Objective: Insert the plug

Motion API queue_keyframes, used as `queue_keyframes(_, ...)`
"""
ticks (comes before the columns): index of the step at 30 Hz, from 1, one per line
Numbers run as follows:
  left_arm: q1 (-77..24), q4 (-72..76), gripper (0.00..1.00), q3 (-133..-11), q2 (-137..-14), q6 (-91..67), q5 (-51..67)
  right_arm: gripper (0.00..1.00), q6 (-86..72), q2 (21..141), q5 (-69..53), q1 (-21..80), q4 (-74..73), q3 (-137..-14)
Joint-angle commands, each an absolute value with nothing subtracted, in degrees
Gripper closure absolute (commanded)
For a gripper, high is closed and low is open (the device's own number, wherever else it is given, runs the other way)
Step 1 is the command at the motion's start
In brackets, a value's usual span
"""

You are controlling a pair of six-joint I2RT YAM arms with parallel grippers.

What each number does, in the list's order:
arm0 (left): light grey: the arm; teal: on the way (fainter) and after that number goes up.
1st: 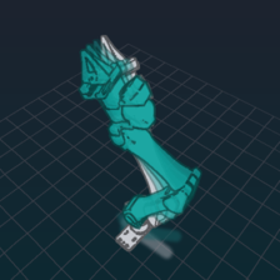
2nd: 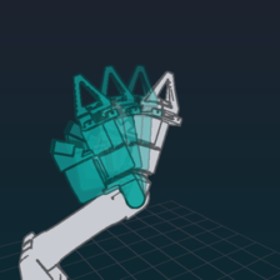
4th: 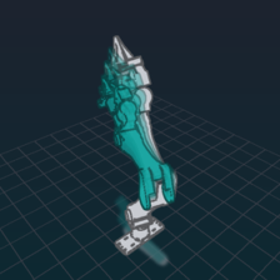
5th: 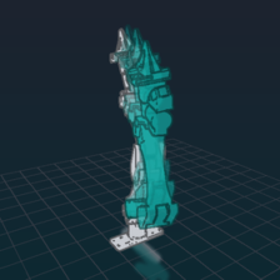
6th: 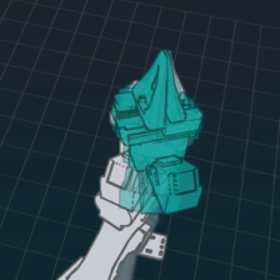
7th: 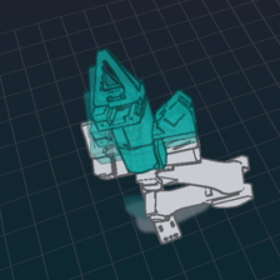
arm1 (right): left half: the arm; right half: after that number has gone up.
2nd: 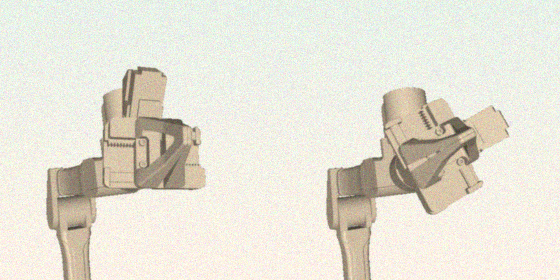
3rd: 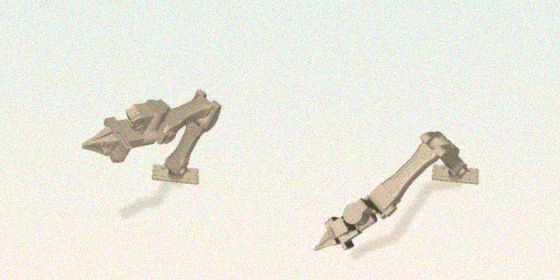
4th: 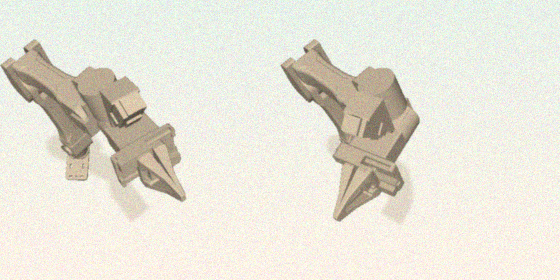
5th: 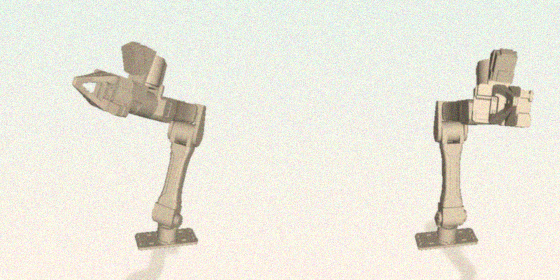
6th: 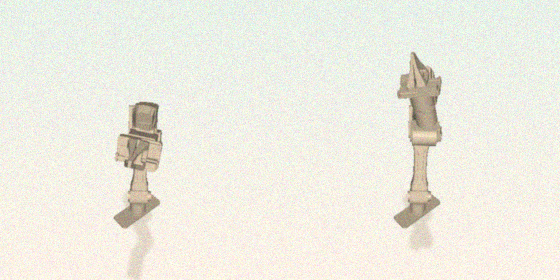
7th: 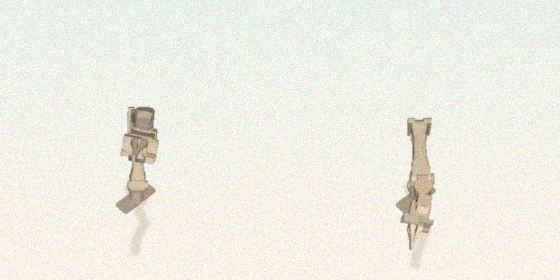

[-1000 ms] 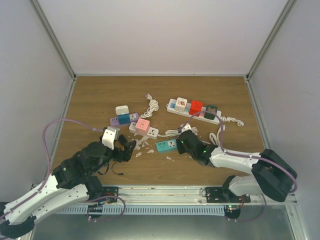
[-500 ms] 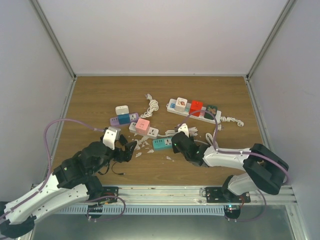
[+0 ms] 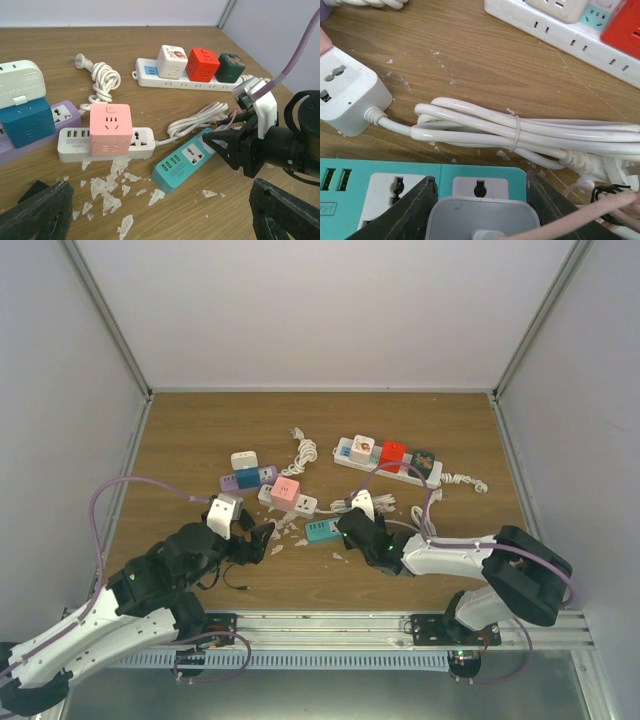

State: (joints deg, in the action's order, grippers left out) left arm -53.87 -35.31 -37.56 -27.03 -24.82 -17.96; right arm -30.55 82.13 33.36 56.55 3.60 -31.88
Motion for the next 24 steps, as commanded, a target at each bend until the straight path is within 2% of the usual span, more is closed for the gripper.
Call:
queue_keyframes(1, -53.61, -32.21, 0.05, -36.92, -27.54, -24.02, -17.69, 0.49, -33.67, 82.14, 30.63, 57.66, -5.88, -33.98)
queue_keyframes(5, -53.59, -32.38, 0.02, -37.07, -28.09, -24.2, -17.92, 0.25, -36.34, 76.38, 32.24, 57.58, -10.34, -38.99)
queue_keyframes(10, -53.61, -33.01, 0.01, -40.23, -29.9, -27.15, -12.2, 0.12, -36.72, 71.2, 31.63, 57.35, -16.59, -44.83)
queue_keyframes(14, -53.57, -29.65, 0.01, -40.02, -32.0, -29.29, -8.63, 0.09, -38.35, 66.77, 29.24, 57.23, -18.91, -45.01)
queue_keyframes(19, -53.61, -24.86, 0.01, -36.55, -36.18, -31.59, -12.7, 0.08, -40.22, 61.5, 28.91, 57.22, -21.34, -44.28)
queue_keyframes(22, -53.33, -24.8, 0.01, -36.29, -40.36, -34.36, -16.65, 0.11, -40.37, 59.85, 28.04, 56.77, -21.88, -43.5)
queue_keyframes(24, -52.67, -25.89, 0.02, -36.76, -42.99, -36.89, -19.18, 0.16, -41.67, 60.31, 27.25, 56.25, -23.01, -43.3)
